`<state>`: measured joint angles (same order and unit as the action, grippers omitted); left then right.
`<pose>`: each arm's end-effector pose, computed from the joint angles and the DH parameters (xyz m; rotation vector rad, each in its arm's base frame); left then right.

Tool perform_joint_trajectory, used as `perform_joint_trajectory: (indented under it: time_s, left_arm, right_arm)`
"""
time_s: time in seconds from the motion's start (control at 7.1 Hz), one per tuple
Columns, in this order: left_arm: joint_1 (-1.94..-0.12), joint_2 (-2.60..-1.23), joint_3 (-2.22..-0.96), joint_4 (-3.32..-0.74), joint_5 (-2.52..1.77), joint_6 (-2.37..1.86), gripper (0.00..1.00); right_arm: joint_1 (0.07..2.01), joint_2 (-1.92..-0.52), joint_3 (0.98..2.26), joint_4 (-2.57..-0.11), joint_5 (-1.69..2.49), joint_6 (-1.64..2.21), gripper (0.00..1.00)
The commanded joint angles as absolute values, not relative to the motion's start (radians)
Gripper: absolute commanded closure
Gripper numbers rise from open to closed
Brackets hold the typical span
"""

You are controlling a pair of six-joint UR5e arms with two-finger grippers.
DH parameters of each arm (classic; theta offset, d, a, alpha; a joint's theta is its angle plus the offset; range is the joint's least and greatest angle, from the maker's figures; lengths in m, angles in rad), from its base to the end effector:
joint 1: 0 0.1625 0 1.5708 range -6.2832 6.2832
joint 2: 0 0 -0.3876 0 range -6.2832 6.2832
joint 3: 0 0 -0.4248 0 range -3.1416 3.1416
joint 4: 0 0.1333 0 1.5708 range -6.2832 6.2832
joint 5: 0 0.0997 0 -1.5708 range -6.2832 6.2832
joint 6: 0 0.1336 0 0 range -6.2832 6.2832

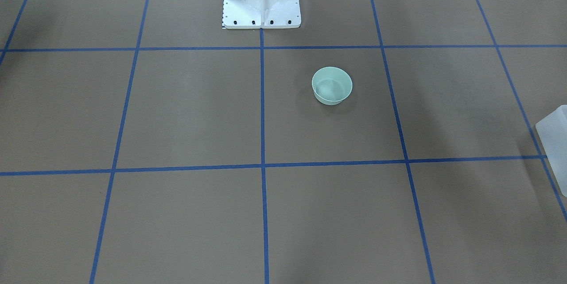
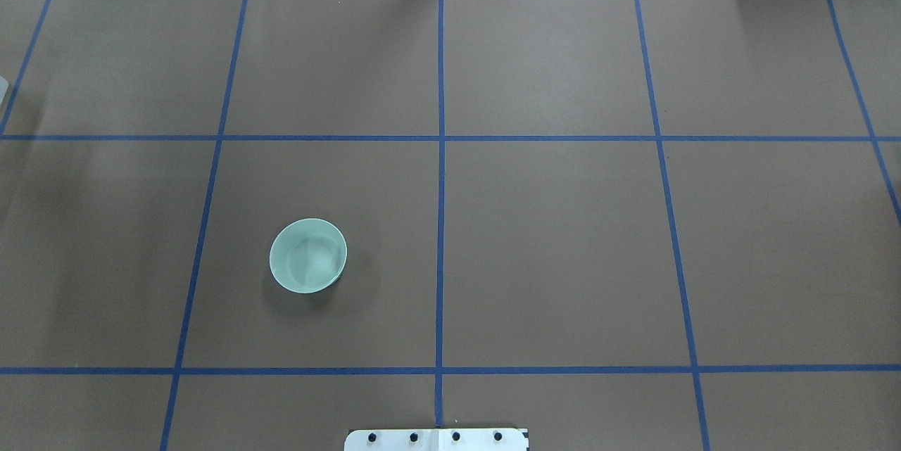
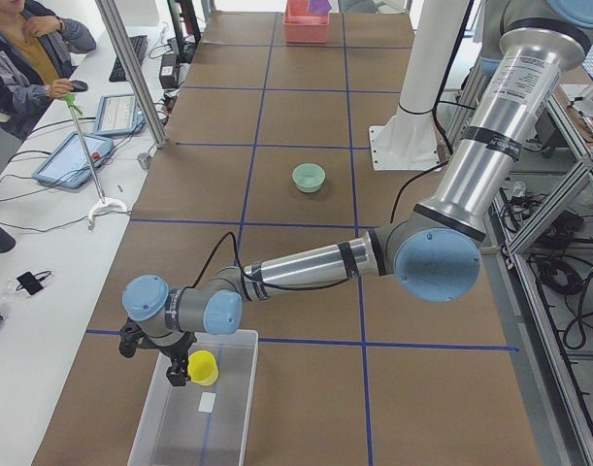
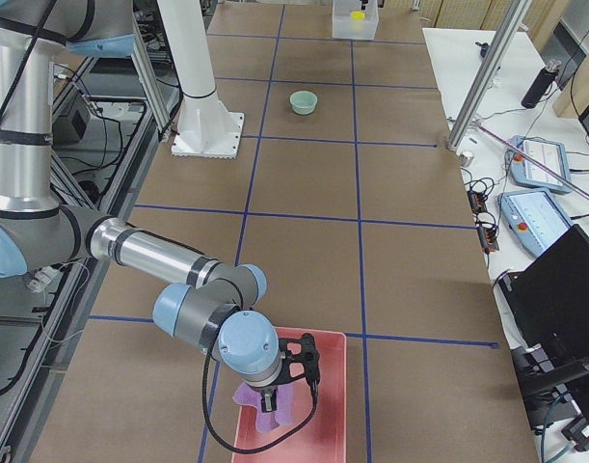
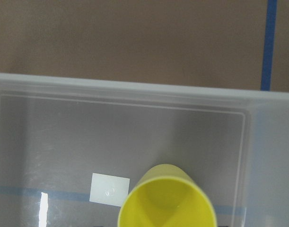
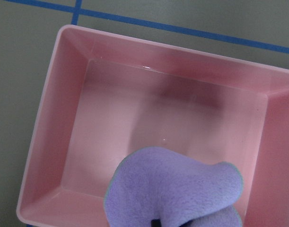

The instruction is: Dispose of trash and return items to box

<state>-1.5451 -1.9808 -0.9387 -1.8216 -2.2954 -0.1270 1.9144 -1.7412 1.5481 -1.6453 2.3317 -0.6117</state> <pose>-0.0275 -0.6723 0.7087 -0.0279 0.7248 -0.0864 0.1808 -0.3832 0.7457 0.1217 -0.7891 -0.1519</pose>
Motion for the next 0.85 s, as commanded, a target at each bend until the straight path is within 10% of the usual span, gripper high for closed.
perform_joint_trajectory:
  time_s: [0.0, 0.14, 0.28, 0.7]
  left_arm:
    - [-1.555, -2.000, -1.244, -1.505, -2.299, -0.193, 0.02]
    - [-1.543, -1.979, -1.446, -1.386, -2.313, -0.303, 0.02]
    - [-1.463, -1.889, -1.636, -1.382, -2.389, -0.486, 0.02]
    - [-1.200, -1.823, -1.899, -1.399, -2.358, -0.863, 0.02]
  right_arm:
    - [1.914, -1.750, 1.453, -1.538, 2.330, -0.624, 1.00]
    - [1.914, -1.753, 1.354, -1.376, 2.338, -0.608, 1.00]
    - [1.910, -1.750, 1.335, -1.335, 2.344, -0.586, 0.01]
    - [1.841, -1.694, 1.348, -1.328, 2.350, -0.447, 0.00]
